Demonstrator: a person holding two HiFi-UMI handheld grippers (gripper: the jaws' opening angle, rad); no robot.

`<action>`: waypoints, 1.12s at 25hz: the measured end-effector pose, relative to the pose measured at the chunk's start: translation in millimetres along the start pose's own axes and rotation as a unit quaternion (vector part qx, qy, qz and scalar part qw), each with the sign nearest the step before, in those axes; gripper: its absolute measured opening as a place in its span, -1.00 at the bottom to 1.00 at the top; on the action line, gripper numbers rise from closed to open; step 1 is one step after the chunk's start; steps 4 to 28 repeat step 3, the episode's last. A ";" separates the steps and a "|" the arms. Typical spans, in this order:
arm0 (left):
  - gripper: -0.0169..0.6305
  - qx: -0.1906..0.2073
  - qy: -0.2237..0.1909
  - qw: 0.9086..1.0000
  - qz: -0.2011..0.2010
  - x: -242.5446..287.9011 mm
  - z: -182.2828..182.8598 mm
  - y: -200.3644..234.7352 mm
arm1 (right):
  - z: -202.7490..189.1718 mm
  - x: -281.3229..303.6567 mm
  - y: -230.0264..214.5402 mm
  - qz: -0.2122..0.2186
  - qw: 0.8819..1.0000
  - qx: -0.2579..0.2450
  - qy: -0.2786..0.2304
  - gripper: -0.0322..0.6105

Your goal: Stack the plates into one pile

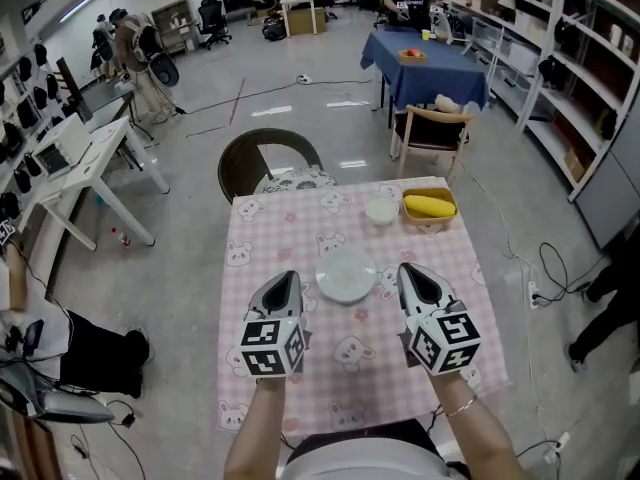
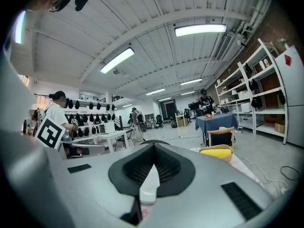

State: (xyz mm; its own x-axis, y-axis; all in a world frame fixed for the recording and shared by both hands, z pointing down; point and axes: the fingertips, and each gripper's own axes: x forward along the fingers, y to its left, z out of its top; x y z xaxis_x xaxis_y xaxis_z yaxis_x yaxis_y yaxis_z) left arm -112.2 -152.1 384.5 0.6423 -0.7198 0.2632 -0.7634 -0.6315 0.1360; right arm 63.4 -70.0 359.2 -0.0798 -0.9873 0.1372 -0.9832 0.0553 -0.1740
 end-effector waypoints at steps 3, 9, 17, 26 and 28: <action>-0.89 0.002 -0.002 1.000 0.000 1.6 -3.2 -4.6 | -1.8 -1.6 -3.7 0.002 1.000 0.000 -0.004 -0.89; -0.89 0.002 -0.002 1.000 0.000 1.6 -3.2 -4.6 | -1.8 -1.6 -3.7 0.002 1.000 0.000 -0.004 -0.89; -0.89 0.002 -0.002 1.000 0.000 1.6 -3.2 -4.6 | -1.8 -1.6 -3.7 0.002 1.000 0.000 -0.004 -0.89; -0.89 0.002 -0.002 1.000 0.000 1.6 -3.2 -4.6 | -1.8 -1.6 -3.7 0.002 1.000 0.000 -0.004 -0.89; -0.89 0.002 -0.002 1.000 0.000 1.6 -3.2 -4.6 | -1.8 -1.6 -3.7 0.002 1.000 0.000 -0.004 -0.89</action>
